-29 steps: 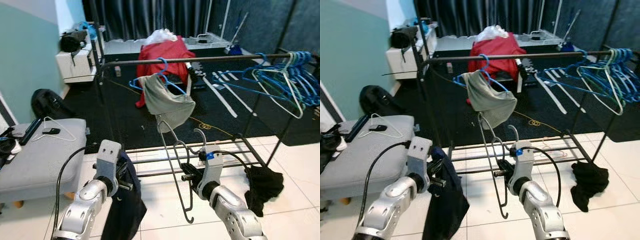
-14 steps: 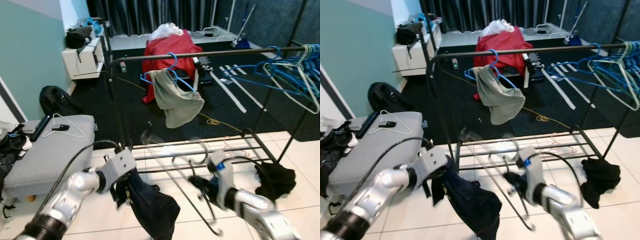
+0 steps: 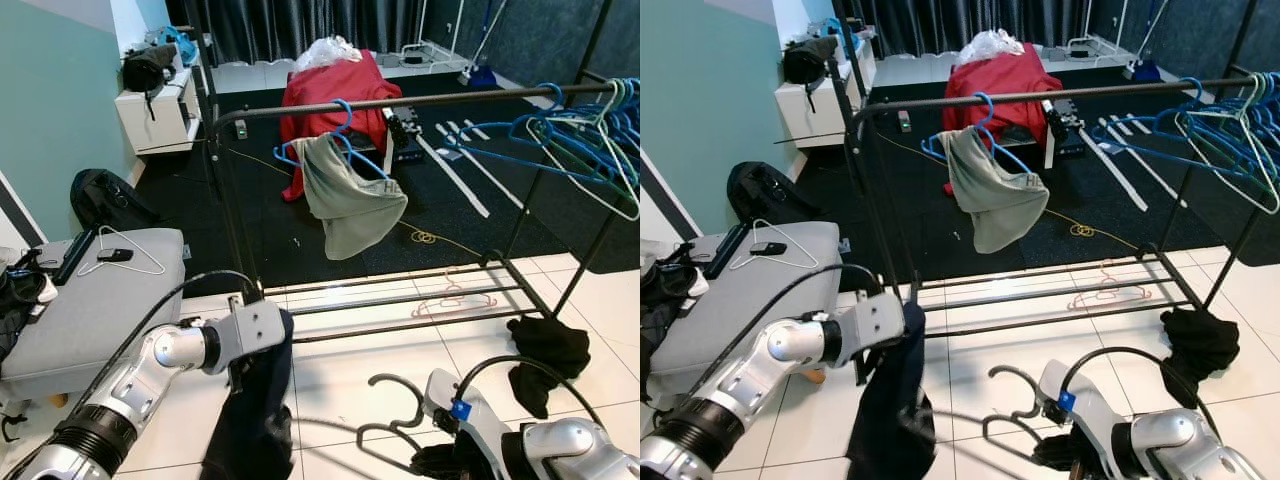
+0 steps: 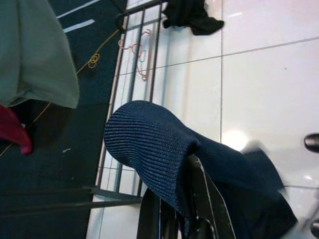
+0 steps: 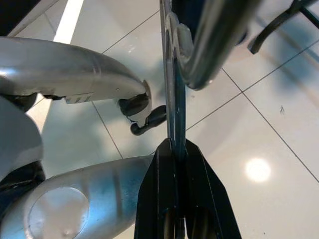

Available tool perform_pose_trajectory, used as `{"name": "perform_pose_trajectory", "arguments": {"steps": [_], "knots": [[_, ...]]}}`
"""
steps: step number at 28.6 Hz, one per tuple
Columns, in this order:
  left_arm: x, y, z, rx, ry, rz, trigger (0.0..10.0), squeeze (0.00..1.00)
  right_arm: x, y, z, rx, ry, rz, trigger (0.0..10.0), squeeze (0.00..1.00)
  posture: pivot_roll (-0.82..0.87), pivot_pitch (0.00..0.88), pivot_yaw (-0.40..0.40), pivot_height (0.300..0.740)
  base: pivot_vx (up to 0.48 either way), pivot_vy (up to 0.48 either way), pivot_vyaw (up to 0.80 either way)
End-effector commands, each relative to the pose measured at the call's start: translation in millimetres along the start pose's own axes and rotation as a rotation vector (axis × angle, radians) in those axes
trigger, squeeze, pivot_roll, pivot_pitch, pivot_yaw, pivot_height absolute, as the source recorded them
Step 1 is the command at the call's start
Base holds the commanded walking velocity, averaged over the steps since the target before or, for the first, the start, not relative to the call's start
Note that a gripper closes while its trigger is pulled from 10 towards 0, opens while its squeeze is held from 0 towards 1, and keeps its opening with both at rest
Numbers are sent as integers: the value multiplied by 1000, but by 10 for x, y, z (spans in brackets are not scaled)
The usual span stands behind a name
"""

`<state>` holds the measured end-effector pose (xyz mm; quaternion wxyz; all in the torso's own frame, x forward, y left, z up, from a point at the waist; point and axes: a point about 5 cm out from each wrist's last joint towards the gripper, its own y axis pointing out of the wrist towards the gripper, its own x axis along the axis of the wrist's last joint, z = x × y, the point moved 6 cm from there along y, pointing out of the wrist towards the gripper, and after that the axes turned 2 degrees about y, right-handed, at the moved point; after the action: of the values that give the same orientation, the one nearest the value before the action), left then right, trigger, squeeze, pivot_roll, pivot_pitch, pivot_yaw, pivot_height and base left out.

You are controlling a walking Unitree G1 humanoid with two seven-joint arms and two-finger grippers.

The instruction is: Hang hanger

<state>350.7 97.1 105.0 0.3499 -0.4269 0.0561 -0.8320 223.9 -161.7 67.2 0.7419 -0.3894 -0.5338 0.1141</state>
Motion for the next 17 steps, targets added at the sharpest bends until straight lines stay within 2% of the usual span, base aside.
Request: {"name": "perform_pose_trajectory", "arguments": {"steps": [1,3,4,8,9,11,12,15,16,17], "knots": [[-11,-50,14,-64,60,-5,10000,0,-8,-29,100,48,-6,25,10000,0,-114,40,58,740,0,0,0],[-11,-50,14,-64,60,-5,10000,0,-8,-29,100,48,-6,25,10000,0,-114,40,58,740,0,0,0],[-56,-80,-4,-109,90,7,10000,0,-15,-70,117,57,-1,47,10000,0,-111,32,52,740,0,0,0],[-56,-80,-4,-109,90,7,10000,0,-15,-70,117,57,-1,47,10000,0,-111,32,52,740,0,0,0],[-218,-127,-32,-156,135,86,10000,0,-39,-119,169,76,6,83,10000,0,-108,25,50,740,0,0,0],[-218,-127,-32,-156,135,86,10000,0,-39,-119,169,76,6,83,10000,0,-108,25,50,740,0,0,0],[-357,-192,-20,-176,167,150,10000,0,-72,-181,249,103,24,117,10000,0,-111,22,55,740,0,0,0],[-357,-192,-20,-176,167,150,10000,0,-72,-181,249,103,24,117,10000,0,-111,22,55,740,0,0,0],[-427,-242,6,-183,202,179,10000,0,-108,-256,287,108,38,149,10000,0,-111,20,61,740,0,0,0],[-427,-242,6,-183,202,179,10000,0,-108,-256,287,108,38,149,10000,0,-111,20,61,740,0,0,0]]}}
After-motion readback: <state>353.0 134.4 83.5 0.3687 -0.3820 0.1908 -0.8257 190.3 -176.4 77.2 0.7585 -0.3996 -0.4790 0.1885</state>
